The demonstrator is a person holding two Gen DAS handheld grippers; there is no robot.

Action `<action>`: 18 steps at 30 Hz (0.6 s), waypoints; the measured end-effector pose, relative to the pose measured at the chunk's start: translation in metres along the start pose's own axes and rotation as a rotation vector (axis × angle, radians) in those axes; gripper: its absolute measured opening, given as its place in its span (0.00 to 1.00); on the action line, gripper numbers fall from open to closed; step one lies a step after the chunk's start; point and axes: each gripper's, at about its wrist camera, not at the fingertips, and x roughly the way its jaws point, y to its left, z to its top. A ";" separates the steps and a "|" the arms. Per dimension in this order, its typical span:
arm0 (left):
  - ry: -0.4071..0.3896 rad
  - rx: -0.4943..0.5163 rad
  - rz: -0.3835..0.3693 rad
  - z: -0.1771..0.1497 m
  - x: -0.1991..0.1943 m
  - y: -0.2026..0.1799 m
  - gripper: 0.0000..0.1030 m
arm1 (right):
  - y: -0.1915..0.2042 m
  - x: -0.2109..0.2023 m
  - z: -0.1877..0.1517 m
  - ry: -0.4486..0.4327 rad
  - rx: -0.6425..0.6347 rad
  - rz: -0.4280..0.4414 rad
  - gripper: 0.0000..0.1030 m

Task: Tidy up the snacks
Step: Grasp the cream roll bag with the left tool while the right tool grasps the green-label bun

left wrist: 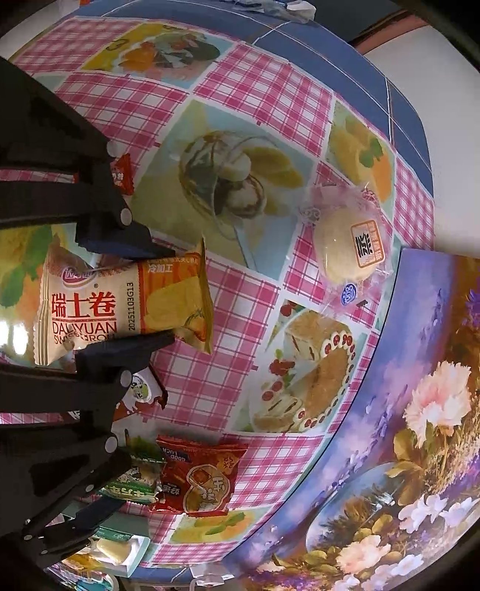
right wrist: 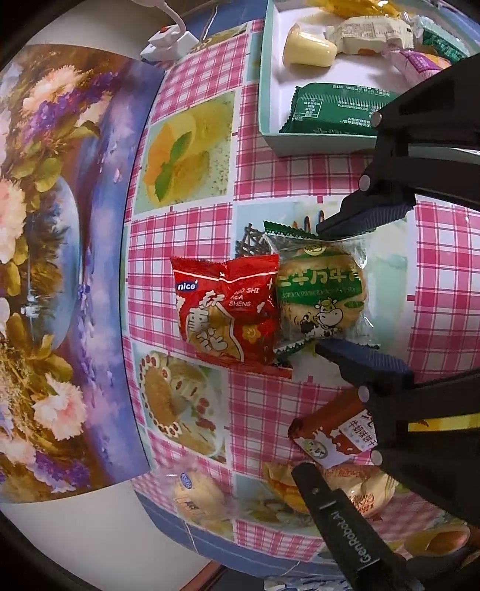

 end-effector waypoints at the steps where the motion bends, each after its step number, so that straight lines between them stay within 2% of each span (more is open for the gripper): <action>1: -0.002 0.000 0.000 0.000 0.000 0.000 0.37 | 0.000 0.000 0.001 -0.003 0.003 0.002 0.54; 6: -0.019 -0.005 -0.010 0.003 -0.007 -0.001 0.37 | -0.006 -0.004 0.002 -0.011 0.025 0.011 0.52; 18: -0.115 0.001 -0.027 0.010 -0.045 -0.006 0.37 | -0.023 -0.033 0.006 -0.032 0.077 0.025 0.52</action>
